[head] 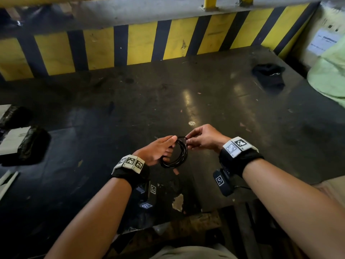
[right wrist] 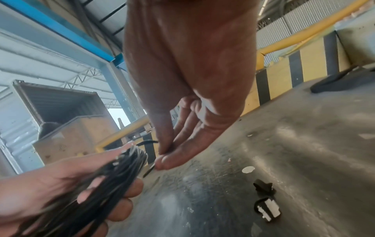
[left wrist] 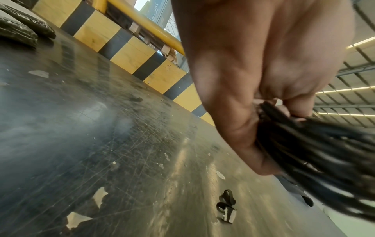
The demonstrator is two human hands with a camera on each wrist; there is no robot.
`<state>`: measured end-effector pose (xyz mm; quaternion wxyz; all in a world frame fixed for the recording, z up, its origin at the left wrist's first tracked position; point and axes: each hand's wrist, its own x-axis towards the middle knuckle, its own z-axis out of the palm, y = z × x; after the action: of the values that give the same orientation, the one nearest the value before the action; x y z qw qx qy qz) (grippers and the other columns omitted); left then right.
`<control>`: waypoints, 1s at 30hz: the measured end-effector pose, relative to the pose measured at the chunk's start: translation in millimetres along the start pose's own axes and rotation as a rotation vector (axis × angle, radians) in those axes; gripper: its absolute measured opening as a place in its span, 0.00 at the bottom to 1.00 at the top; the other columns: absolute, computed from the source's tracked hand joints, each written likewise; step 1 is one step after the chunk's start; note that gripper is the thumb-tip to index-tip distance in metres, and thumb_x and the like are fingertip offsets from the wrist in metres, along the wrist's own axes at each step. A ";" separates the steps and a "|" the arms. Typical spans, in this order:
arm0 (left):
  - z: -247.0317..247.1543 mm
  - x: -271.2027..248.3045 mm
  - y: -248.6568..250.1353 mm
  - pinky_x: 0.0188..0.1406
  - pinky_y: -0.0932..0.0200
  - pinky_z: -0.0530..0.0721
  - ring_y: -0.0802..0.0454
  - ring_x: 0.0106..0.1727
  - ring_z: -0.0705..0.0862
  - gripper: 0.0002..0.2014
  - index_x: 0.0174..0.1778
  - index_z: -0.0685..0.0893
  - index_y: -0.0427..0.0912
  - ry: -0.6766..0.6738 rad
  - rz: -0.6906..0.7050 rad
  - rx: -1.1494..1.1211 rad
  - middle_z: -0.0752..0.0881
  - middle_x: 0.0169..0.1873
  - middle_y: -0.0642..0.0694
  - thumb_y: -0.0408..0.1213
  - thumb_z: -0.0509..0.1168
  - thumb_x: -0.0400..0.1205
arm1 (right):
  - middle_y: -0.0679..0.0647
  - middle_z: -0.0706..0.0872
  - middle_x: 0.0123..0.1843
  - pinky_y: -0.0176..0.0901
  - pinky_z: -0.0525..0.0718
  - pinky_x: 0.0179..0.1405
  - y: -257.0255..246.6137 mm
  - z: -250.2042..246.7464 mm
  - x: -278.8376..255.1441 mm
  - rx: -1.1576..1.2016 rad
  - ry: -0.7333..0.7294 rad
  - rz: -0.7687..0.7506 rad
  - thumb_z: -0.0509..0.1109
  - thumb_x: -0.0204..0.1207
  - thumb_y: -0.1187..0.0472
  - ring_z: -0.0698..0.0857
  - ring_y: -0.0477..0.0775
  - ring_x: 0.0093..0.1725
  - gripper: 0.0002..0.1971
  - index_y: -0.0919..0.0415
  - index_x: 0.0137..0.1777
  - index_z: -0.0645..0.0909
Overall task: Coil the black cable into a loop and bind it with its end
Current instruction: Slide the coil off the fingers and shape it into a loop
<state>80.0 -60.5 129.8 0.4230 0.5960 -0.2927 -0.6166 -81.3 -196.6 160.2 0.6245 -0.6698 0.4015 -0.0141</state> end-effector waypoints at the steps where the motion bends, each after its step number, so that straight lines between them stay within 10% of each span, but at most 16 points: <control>1: 1.3 1.1 1.4 0.25 0.63 0.66 0.55 0.27 0.63 0.16 0.40 0.72 0.45 -0.010 -0.005 -0.011 0.66 0.28 0.52 0.48 0.54 0.92 | 0.59 0.90 0.38 0.39 0.92 0.37 0.4 -1.5 2.1 0.012 0.010 0.001 0.74 0.80 0.73 0.90 0.44 0.29 0.08 0.72 0.57 0.85; 12: -2.7 12.1 2.9 0.32 0.59 0.68 0.56 0.29 0.67 0.14 0.43 0.72 0.45 0.042 0.057 0.096 0.68 0.31 0.51 0.47 0.54 0.92 | 0.51 0.84 0.35 0.32 0.77 0.23 5.4 -2.3 9.1 0.068 -0.136 0.182 0.75 0.81 0.68 0.77 0.43 0.29 0.05 0.59 0.45 0.87; 24: -15.5 23.3 1.4 0.38 0.52 0.74 0.53 0.35 0.74 0.14 0.49 0.79 0.47 0.162 0.121 0.297 0.76 0.37 0.49 0.52 0.57 0.89 | 0.53 0.91 0.44 0.43 0.80 0.39 -16.1 11.1 17.0 -0.345 -0.140 0.159 0.72 0.80 0.42 0.87 0.48 0.39 0.21 0.61 0.54 0.90; 30: -11.2 25.7 5.3 0.39 0.47 0.72 0.49 0.37 0.74 0.14 0.48 0.78 0.45 0.201 0.136 0.338 0.76 0.39 0.44 0.50 0.56 0.90 | 0.53 0.91 0.48 0.47 0.80 0.45 -13.2 20.5 23.4 -0.397 -0.098 0.219 0.73 0.81 0.46 0.87 0.51 0.44 0.15 0.58 0.53 0.88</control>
<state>93.7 -83.8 120.5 0.3844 0.6958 -0.3880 -0.4663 -47.9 -194.0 155.6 0.4971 -0.7318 0.4357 0.1657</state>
